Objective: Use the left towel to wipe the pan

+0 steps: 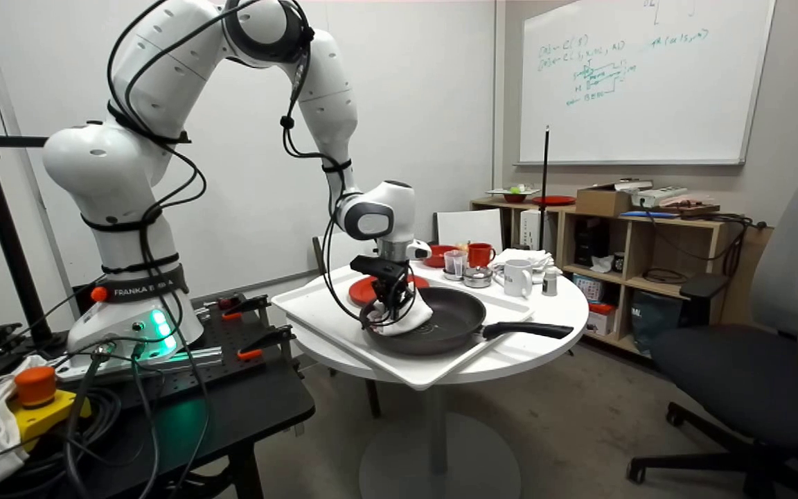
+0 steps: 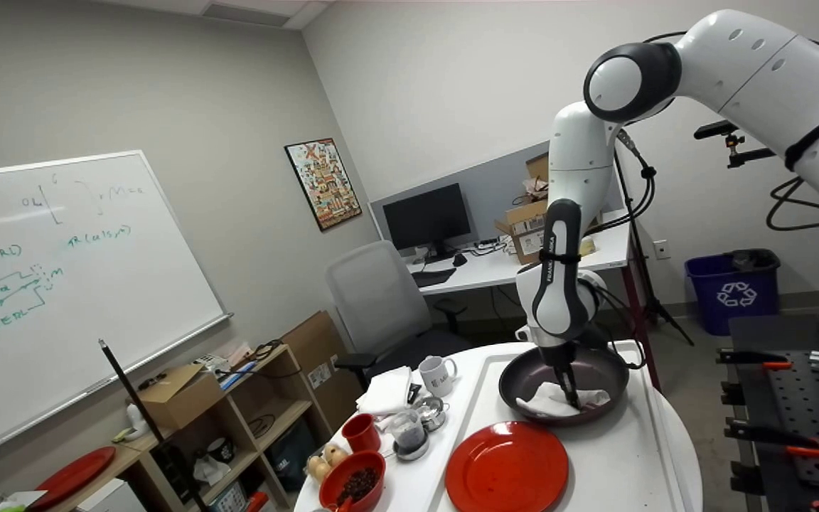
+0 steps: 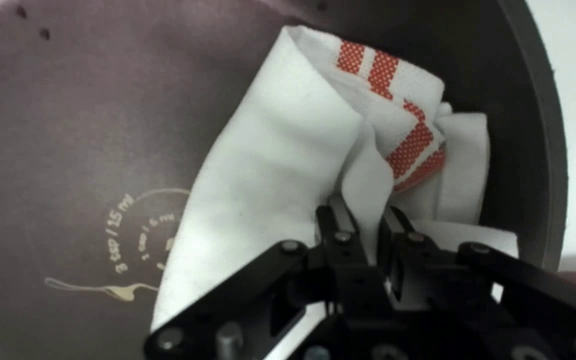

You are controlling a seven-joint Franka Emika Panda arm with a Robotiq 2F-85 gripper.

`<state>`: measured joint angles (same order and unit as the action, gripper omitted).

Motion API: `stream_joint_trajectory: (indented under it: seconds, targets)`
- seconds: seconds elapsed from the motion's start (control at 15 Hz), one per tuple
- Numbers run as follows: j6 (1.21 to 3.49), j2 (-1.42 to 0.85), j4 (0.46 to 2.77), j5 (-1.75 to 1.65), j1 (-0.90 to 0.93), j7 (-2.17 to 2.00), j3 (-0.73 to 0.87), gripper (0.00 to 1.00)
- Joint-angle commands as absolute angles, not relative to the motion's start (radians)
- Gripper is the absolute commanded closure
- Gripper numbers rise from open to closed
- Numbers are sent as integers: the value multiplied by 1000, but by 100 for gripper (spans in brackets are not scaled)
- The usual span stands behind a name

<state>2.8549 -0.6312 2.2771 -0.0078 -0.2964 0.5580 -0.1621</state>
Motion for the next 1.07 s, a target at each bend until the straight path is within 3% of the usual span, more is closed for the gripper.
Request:
stream_joint_trajectory:
  seconds: [0.0, 0.53, 1.0]
  targets:
    - [2908, -570, 2381, -56, -308, 546, -123, 97]
    - [2912, -574, 2367, -145, -226, 447, 34, 97]
    - [2910, -605, 2366, -229, -130, 405, 64, 97]
